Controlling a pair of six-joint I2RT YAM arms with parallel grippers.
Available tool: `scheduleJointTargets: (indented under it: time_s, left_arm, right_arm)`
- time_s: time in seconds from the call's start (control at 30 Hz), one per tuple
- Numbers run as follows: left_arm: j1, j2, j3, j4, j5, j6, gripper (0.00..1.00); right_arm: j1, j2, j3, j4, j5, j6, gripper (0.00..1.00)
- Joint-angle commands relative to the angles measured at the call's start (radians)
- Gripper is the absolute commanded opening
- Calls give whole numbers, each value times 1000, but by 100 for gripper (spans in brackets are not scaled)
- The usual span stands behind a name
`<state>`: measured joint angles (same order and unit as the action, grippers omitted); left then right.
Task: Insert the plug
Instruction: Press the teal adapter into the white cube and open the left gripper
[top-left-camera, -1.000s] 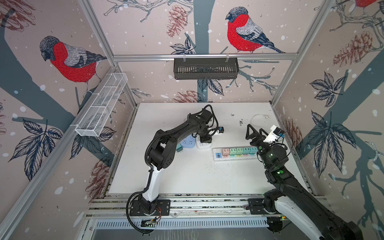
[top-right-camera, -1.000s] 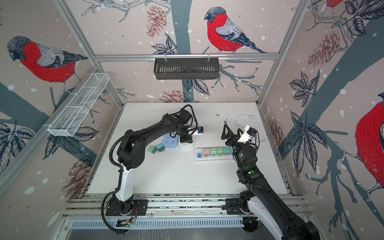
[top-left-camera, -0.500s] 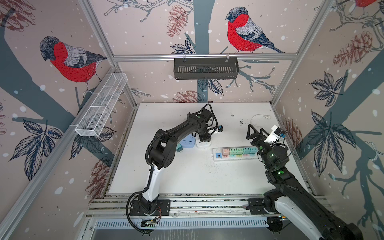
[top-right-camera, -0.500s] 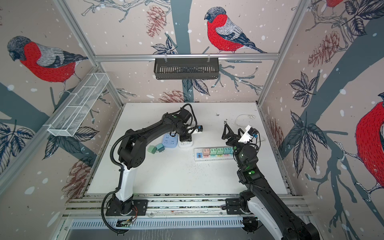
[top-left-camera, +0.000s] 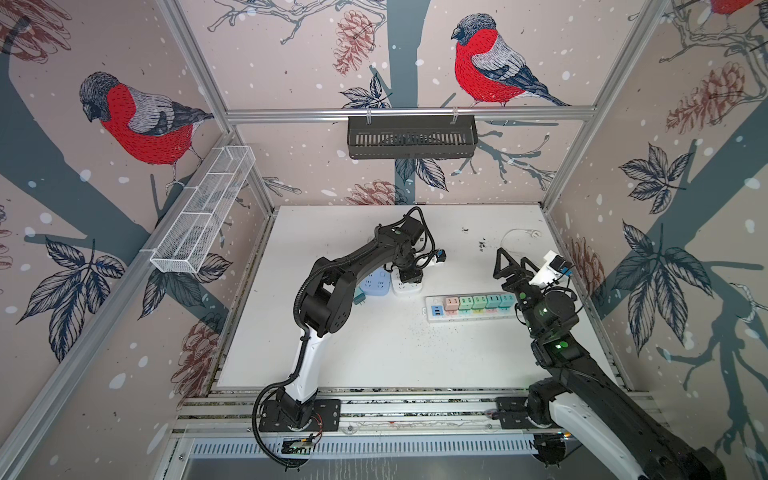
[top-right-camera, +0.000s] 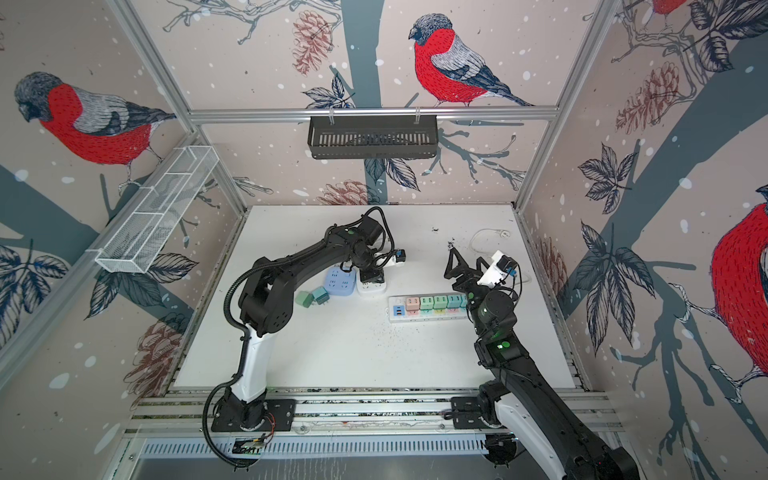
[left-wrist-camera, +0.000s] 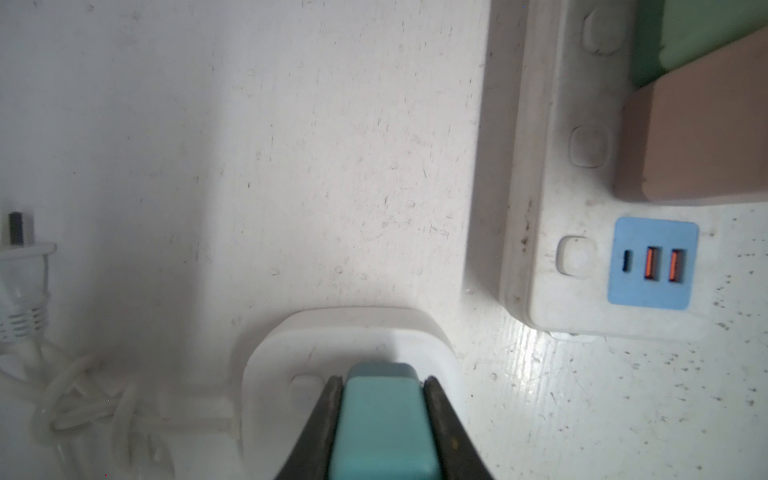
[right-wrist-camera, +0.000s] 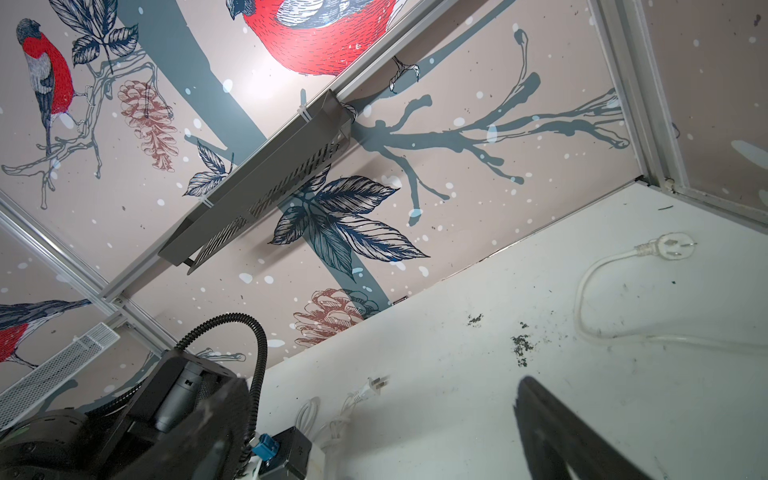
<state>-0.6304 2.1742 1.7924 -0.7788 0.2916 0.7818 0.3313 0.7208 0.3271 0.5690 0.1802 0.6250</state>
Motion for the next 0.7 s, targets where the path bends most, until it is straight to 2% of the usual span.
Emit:
scheduleJointTargets:
  time_s: [0.0, 0.3, 0.53, 0.57, 0.6, 0.63, 0.67]
  left_arm:
    - [1, -1, -32, -7, 30, -17, 0]
    - [2, 15, -50, 62, 39, -77, 0]
    - [1, 11, -45, 55, 43, -73, 0]
    - [1, 5, -45, 57, 43, -74, 8]
    - [2, -4, -45, 65, 42, -79, 21]
    - [2, -15, -47, 70, 43, -82, 46]
    - [2, -30, -47, 77, 46, -83, 97]
  right_arm:
    - [-3, -1, 1, 6, -2, 4, 100]
    - [-6, -6, 3, 5, -4, 5, 100]
    - [-8, -8, 3, 2, -5, 7, 100]
    - [-8, -9, 3, 2, -5, 7, 100]
    - [-11, -10, 3, 2, -5, 8, 100]
    - [-10, -11, 2, 1, -4, 8, 100]
    - [-10, -11, 1, 1, -4, 10, 100]
